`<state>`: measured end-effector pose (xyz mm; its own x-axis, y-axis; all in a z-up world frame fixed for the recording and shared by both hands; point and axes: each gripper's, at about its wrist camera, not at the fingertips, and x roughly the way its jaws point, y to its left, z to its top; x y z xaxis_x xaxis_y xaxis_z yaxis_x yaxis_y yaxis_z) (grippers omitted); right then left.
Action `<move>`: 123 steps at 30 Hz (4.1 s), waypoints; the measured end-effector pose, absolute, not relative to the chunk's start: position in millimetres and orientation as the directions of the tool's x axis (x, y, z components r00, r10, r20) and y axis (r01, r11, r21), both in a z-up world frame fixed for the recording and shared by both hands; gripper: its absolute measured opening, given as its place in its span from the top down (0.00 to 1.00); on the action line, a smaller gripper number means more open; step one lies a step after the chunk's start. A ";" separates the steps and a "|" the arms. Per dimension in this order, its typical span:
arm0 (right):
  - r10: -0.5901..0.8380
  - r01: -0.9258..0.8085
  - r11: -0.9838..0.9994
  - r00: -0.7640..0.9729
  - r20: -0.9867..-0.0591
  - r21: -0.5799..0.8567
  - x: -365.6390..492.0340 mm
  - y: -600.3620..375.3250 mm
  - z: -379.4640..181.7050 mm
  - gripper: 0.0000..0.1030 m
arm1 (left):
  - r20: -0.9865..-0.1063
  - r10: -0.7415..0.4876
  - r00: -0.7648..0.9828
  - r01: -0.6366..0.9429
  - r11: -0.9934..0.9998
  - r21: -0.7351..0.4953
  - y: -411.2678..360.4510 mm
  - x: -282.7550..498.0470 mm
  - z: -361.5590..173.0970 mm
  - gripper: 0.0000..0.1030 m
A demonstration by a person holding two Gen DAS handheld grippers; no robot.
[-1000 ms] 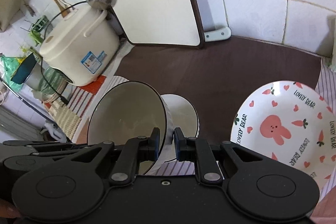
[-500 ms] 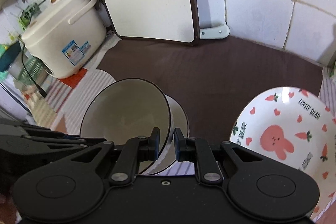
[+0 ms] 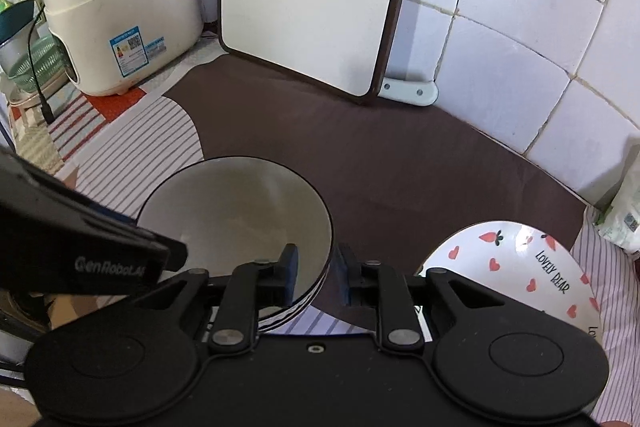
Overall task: Organize plates and bowls
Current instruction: 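Carry the held bowl into the first white bowl and open the left tool, then move the left tool to the other white bowl beside the bottles, then grasp the white bowl rim with the left tool and lift, then carry the held white bowl toward the stacked bowls with the left tool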
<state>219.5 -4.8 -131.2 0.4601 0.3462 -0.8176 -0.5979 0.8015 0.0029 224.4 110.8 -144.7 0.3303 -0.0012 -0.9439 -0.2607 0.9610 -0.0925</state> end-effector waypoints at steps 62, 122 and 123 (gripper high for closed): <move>0.211 -0.329 0.944 0.550 -0.808 0.023 273.2 -432.6 -144.5 0.10 | -0.894 0.006 0.448 -0.076 0.997 -0.031 -258.5 296.7 -95.1 0.10; 0.463 -0.542 0.838 0.656 -0.596 0.055 245.0 -375.9 -140.7 0.07 | -0.879 -0.097 0.466 -0.121 0.978 -0.172 -267.8 309.6 -99.2 0.88; 0.471 -0.549 0.834 0.654 -0.592 0.057 241.2 -372.5 -135.9 0.07 | -0.877 -0.089 0.473 -0.131 0.977 -0.169 -263.6 303.3 -94.3 0.88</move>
<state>241.2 -372.5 -135.9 0.6541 0.4707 -0.5921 -0.5487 0.8341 0.0569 303.3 -263.6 -94.3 0.4726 -0.0888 -0.8768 -0.1308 0.9768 -0.1695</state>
